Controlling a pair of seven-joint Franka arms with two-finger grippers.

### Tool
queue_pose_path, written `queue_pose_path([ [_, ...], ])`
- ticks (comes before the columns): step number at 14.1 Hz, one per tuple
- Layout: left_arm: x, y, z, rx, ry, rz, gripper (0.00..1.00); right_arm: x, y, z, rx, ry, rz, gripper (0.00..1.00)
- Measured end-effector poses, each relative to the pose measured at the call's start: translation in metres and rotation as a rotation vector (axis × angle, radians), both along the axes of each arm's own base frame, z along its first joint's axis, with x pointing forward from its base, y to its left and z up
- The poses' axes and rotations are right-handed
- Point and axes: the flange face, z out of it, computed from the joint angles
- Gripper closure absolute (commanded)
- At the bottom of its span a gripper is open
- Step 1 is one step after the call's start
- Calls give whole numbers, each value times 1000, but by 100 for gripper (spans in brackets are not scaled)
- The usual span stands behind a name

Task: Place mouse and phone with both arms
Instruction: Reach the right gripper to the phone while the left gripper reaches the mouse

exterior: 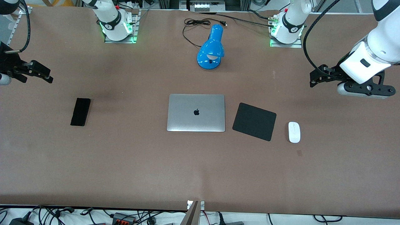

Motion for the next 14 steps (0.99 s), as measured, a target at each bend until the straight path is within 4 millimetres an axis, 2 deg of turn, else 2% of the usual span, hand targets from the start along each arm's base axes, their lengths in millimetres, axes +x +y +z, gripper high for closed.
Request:
queue_pose_path([
  [3,0,1,0,0,0,1,0,8,0,-18,0,24,1,0],
  [6,1,1,-3,0,7,1,0,24,3,-53,-67,76,29,0],
  [7,3,1,-9,1,24,1,0,30,7,-65,-89,88,44,0],
  [9,13,4,-37,1,81,4,0,37,13,-86,-103,114,60,0],
  [11,25,12,-71,-2,139,15,0,43,11,-106,-102,138,57,0],
  [13,39,17,-114,-6,211,23,0,53,2,-137,-102,160,46,0],
  [14,46,19,-142,-9,255,24,0,58,-5,-158,-101,177,38,0],
])
